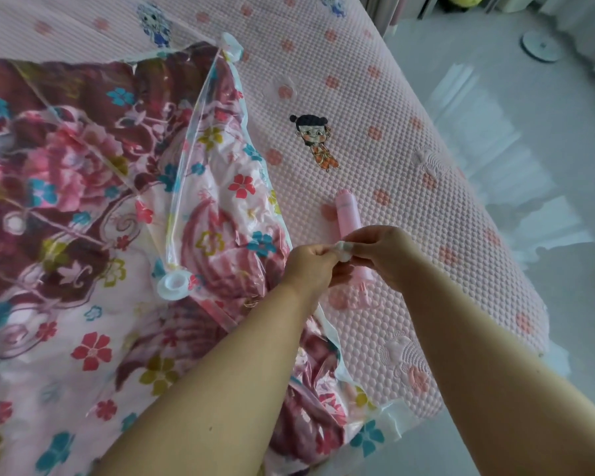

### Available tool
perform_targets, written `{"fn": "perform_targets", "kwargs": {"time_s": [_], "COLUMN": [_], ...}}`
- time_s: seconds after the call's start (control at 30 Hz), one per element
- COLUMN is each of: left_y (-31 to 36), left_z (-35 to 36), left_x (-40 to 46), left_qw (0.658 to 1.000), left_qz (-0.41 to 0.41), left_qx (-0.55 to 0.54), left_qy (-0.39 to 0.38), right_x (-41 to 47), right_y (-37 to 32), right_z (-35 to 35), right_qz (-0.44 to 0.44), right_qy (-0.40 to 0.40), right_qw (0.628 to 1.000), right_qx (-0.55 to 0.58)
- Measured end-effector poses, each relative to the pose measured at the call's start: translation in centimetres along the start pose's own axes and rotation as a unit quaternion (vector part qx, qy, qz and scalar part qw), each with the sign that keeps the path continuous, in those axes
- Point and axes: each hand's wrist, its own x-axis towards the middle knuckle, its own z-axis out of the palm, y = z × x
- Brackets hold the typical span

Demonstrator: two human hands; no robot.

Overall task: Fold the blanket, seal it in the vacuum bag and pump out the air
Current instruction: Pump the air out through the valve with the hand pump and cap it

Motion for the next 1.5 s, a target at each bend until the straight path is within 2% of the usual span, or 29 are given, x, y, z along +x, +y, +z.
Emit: {"fn": "perform_targets", "kwargs": {"time_s": [0.07, 0.13, 0.2, 0.3, 0.43, 0.5, 0.57, 0.6, 0.7, 0.77, 0.9, 1.1, 1.5], "left_y": [1.1, 2.1, 3.0, 3.7, 4.0, 3.5, 2.5, 1.8, 0.1, -0.5, -0.9, -0.7, -0.1], "left_z": [-1.9, -4.3, -6.8, -9.8, -13.4, -15.6, -18.1, -18.9, -19.8, -19.7, -20.0, -20.1, -19.7], "left_x": [-0.8, -1.7, -2.9, -4.8, -7.1, -8.1, -8.9, -9.3, -9.3, -9.0, -8.6, -8.4, -8.8], "left_qw": [0.999, 0.994, 0.988, 0.983, 0.972, 0.956, 0.923, 0.916, 0.934, 0.928, 0.934, 0.945, 0.945], "left_qz": [0.007, 0.015, 0.028, 0.060, 0.097, 0.125, 0.152, 0.148, 0.106, 0.107, 0.112, 0.091, 0.082], "left_qx": [-0.022, -0.049, -0.062, -0.050, -0.062, -0.023, 0.094, 0.125, 0.142, 0.159, 0.077, 0.019, -0.017], "left_qy": [0.045, 0.095, 0.136, 0.163, 0.207, 0.264, 0.342, 0.352, 0.312, 0.320, 0.330, 0.313, 0.316], "right_x": [-0.5, -1.1, -1.6, -2.6, -3.3, -3.2, -2.9, -2.7, -2.5, -2.5, -2.5, -2.5, -2.7], "right_y": [-1.5, -3.0, -4.4, -6.1, -7.3, -7.6, -7.8, -7.9, -8.0, -8.1, -8.5, -8.9, -9.4], "right_z": [2.2, 4.4, 7.0, 11.0, 15.5, 17.0, 17.9, 18.2, 19.4, 19.9, 20.5, 21.4, 21.9], "right_qz": [-0.060, -0.137, -0.207, -0.288, -0.372, -0.372, -0.355, -0.351, -0.356, -0.353, -0.352, -0.358, -0.335], "right_qy": [-0.027, -0.060, -0.070, -0.053, -0.072, -0.081, -0.092, -0.103, -0.153, -0.177, -0.199, -0.223, -0.196], "right_qw": [0.991, 0.956, 0.920, 0.886, 0.850, 0.853, 0.857, 0.851, 0.808, 0.786, 0.765, 0.736, 0.712], "right_qx": [-0.113, -0.252, -0.326, -0.360, -0.366, -0.357, -0.362, -0.376, -0.443, -0.476, -0.502, -0.530, -0.585]}}
